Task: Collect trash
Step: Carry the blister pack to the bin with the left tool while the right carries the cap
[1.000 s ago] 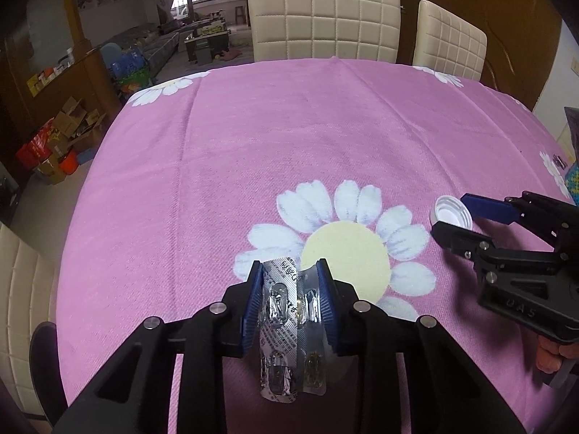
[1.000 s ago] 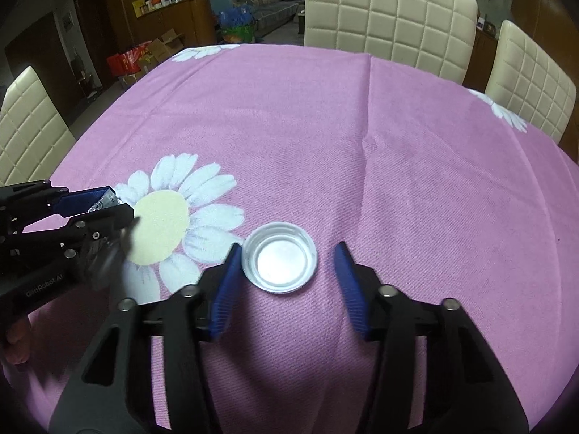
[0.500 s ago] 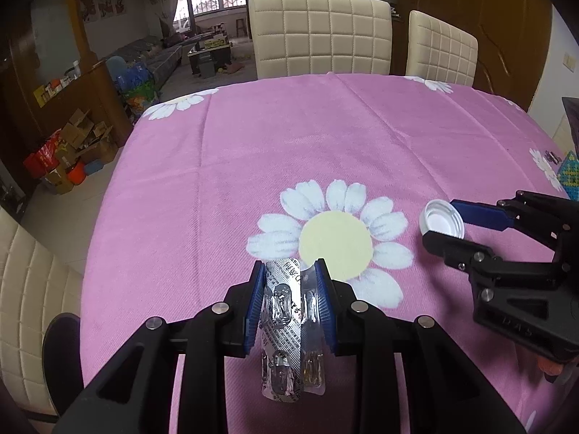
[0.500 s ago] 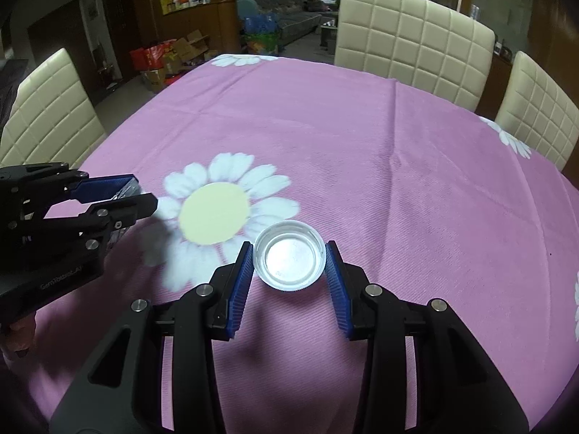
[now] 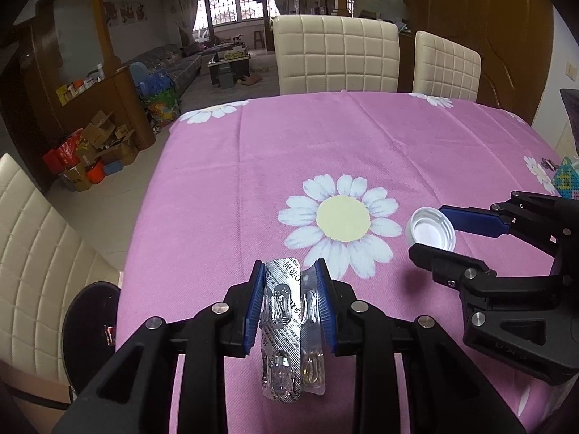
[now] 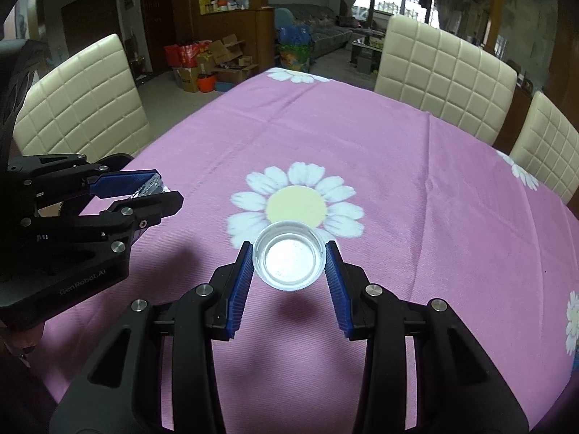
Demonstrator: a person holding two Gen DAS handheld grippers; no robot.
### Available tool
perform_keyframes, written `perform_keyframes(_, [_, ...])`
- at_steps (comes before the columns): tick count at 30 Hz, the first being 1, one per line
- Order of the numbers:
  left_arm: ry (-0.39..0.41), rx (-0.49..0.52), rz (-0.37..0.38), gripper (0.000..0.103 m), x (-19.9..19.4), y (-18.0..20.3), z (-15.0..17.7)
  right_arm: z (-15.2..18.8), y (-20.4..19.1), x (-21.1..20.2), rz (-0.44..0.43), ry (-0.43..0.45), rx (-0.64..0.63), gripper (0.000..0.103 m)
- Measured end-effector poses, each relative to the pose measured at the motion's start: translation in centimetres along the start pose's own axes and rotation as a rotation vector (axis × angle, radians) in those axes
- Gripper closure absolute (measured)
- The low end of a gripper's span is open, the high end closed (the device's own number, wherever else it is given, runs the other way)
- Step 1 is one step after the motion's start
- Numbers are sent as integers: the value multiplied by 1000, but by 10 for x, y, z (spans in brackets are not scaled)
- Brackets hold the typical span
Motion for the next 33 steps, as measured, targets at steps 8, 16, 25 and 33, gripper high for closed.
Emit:
perform_keyframes(8, [36,-3,-51,75,-35,-12,1,-7,-26,-24,-23,37,-38,62])
perform_keyframes(16, [67,-23,-93,75,-64,-29,1,-18,-52,-43,-48,74,-78,61])
perform_keyframes(25, [87,-56,-151,75,-87,-61,4,-36,-89,-46,-96,102,-133,61])
perform_keyframes(33, [84,-110,-225,75,-98,-105,13,-52,-128,-34,-162,110,-192,61])
Point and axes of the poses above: each gripper's, at about its wrist camera, not at the fingertips, and x roughly the way its jaws point, y to its right, z to its underside, the point moved 9 cm from there along x, roughly the way its jaws point, and after that the axes turned 12 degrees about y, right-handed, at the moved point
